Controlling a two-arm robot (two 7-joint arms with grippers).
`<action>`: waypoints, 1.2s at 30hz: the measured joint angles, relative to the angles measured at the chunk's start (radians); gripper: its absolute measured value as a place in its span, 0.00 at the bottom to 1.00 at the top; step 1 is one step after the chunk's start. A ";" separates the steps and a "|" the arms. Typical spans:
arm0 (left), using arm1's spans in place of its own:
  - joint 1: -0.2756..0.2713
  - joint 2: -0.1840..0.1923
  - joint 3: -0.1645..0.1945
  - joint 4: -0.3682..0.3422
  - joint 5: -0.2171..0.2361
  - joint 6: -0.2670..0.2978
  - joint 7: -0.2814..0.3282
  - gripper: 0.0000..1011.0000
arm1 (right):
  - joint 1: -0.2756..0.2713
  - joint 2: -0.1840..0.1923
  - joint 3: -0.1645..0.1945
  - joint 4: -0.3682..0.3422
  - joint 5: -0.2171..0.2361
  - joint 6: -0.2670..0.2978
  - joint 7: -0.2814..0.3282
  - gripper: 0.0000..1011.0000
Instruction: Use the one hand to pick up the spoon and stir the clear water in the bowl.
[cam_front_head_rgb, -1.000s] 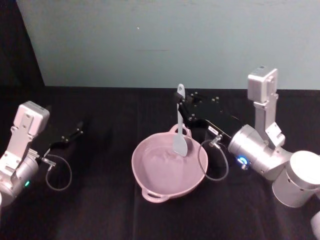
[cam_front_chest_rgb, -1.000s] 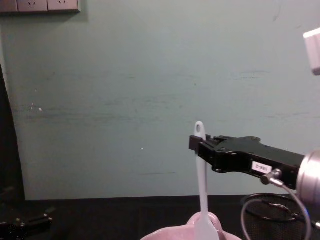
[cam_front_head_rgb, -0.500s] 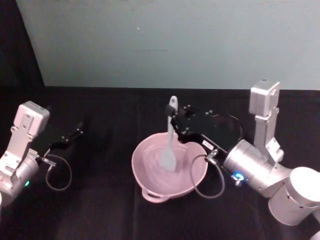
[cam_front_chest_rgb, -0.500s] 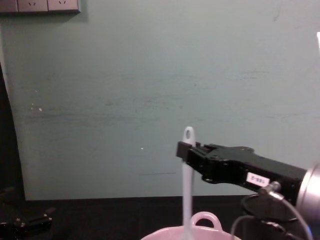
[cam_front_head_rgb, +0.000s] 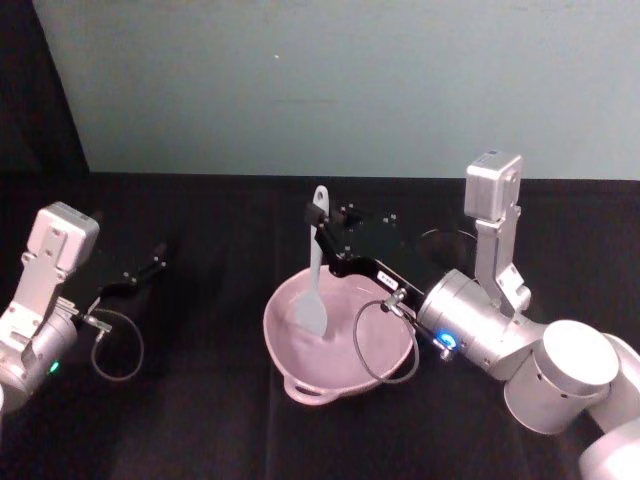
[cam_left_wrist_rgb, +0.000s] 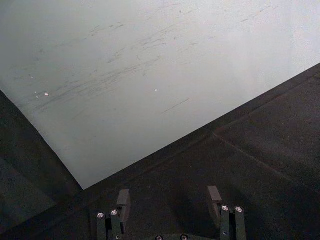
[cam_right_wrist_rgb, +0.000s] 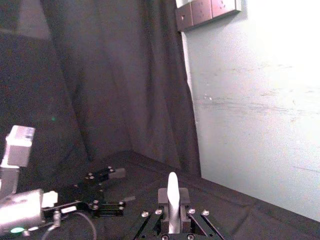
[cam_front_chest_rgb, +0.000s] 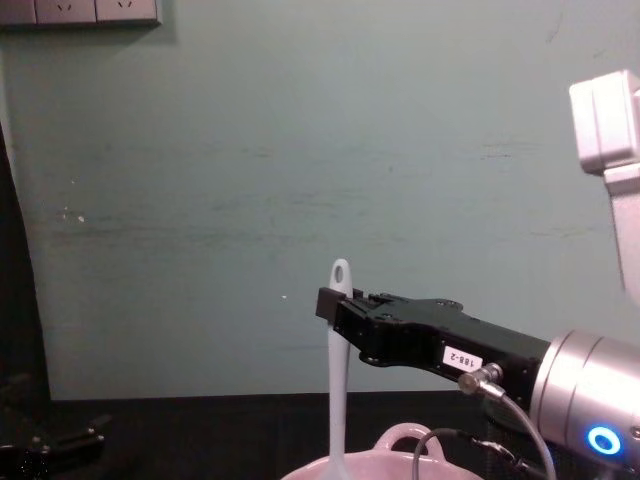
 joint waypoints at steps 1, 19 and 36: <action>0.000 0.000 0.000 0.000 0.000 0.000 0.000 0.99 | 0.010 -0.004 0.000 0.015 -0.006 -0.003 0.000 0.13; 0.000 0.000 0.000 0.000 0.000 0.000 0.000 0.99 | -0.026 0.044 0.087 -0.023 -0.011 -0.007 -0.022 0.13; 0.000 0.000 0.000 0.000 0.000 0.000 0.000 0.99 | -0.096 0.050 0.046 -0.117 0.004 0.029 0.000 0.13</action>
